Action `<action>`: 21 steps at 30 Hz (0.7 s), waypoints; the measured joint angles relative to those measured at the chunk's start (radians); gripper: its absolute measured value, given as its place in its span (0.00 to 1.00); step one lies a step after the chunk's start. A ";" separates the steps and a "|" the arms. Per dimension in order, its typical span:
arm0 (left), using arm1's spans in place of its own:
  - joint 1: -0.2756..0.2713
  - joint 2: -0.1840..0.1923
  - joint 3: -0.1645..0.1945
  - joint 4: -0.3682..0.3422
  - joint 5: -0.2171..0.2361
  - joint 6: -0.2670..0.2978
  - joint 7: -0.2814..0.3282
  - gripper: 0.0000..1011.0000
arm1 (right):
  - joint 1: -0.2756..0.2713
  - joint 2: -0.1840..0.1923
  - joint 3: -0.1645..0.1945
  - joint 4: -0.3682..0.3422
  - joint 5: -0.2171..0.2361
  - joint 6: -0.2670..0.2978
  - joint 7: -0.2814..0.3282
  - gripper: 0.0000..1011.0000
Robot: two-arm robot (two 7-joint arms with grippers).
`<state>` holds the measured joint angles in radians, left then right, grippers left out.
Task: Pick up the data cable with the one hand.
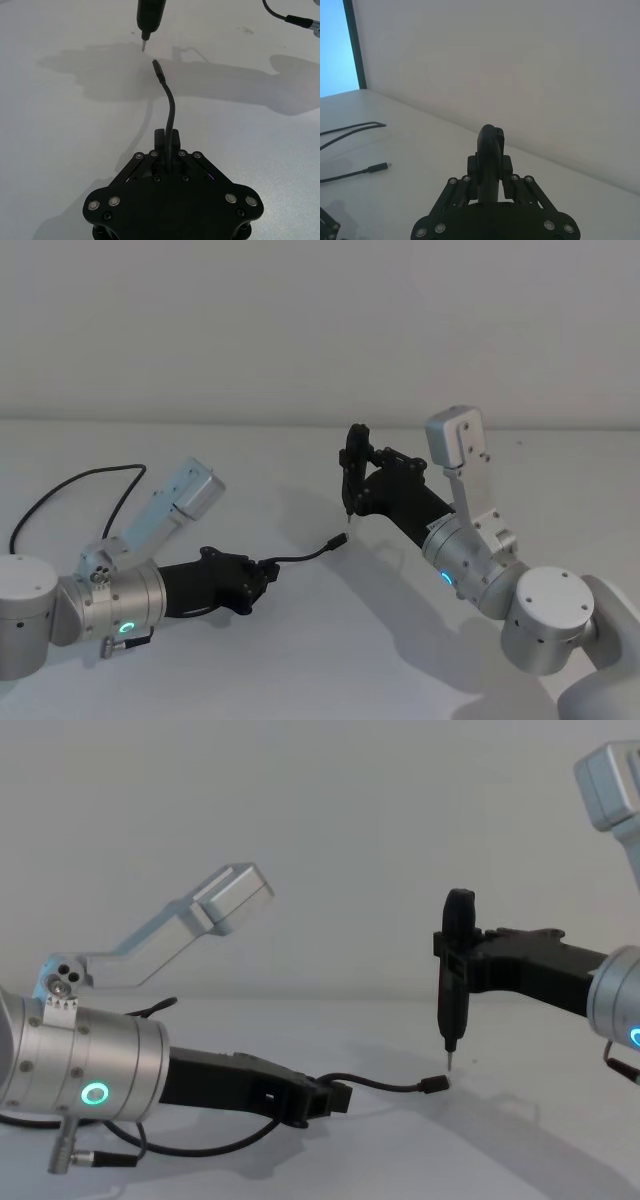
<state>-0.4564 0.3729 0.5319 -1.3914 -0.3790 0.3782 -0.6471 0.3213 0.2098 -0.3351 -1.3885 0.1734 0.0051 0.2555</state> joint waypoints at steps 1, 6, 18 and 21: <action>0.000 0.000 0.000 0.000 0.000 0.000 0.000 0.04 | -0.001 0.000 0.000 -0.001 0.000 0.002 0.001 0.27; 0.000 0.000 0.000 0.000 0.000 0.000 0.000 0.04 | -0.007 0.001 0.002 -0.006 -0.001 0.015 0.009 0.27; 0.000 0.000 0.000 0.000 0.000 0.000 0.000 0.05 | -0.018 -0.002 0.011 -0.024 -0.001 0.025 0.022 0.27; 0.000 0.000 0.000 0.000 0.000 0.000 0.000 0.04 | -0.021 -0.002 0.016 -0.039 0.001 0.025 0.023 0.27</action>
<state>-0.4564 0.3728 0.5318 -1.3914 -0.3789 0.3782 -0.6474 0.2999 0.2082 -0.3192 -1.4280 0.1740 0.0305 0.2782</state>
